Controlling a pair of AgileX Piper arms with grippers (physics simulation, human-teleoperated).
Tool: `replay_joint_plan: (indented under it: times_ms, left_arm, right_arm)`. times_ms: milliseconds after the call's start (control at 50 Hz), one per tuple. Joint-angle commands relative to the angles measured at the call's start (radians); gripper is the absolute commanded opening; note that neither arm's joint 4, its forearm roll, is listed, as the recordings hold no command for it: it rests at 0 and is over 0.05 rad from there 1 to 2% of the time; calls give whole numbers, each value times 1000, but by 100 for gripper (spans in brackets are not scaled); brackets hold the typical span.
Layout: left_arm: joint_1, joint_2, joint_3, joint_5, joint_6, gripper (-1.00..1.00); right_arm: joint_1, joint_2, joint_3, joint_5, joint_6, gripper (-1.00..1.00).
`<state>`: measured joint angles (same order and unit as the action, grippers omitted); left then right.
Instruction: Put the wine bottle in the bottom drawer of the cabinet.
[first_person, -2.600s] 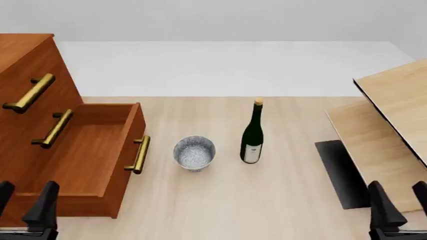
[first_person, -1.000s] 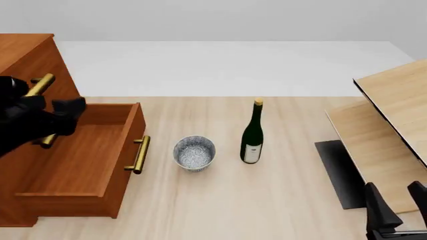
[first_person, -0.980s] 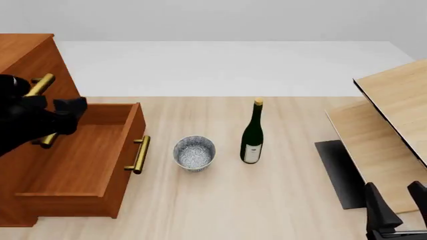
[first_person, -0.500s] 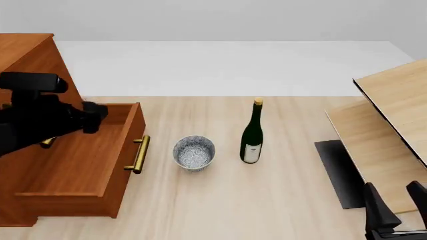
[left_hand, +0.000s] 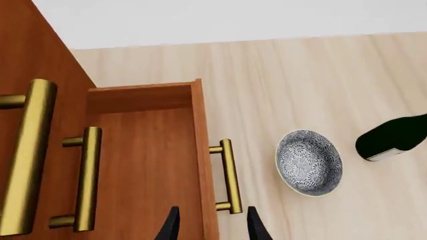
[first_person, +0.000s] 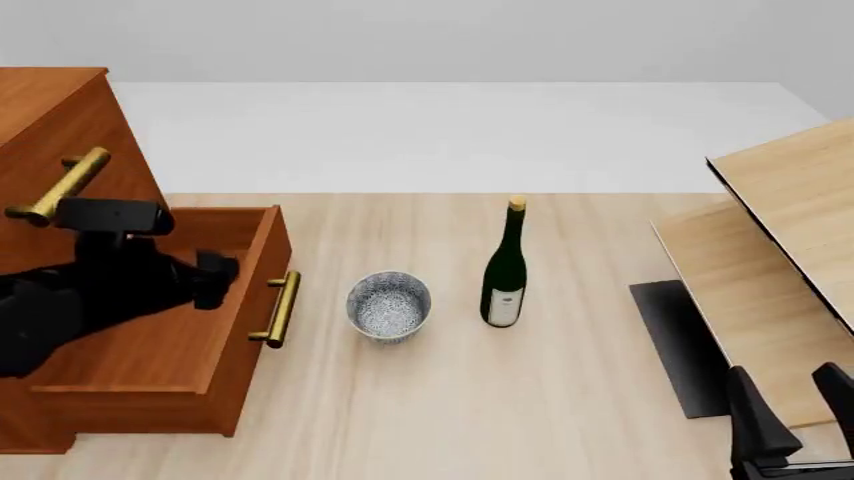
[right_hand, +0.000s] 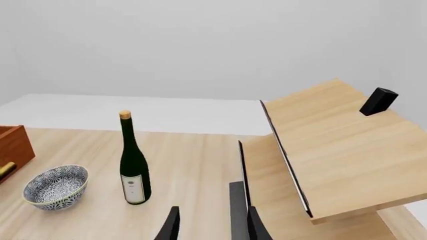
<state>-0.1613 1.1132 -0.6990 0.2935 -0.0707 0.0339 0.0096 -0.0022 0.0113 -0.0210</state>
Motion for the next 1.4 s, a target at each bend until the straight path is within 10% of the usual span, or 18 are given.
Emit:
replay_joint_plan:
  times_ms: [20,1400]
  left_arm:
    - [-14,8,69,-53,-48,100]
    - [-51,224,273,-397,-108,100]
  right_arm:
    - [2,-3,0,4,-1,100]
    - [6,6,1,0,-5,100]
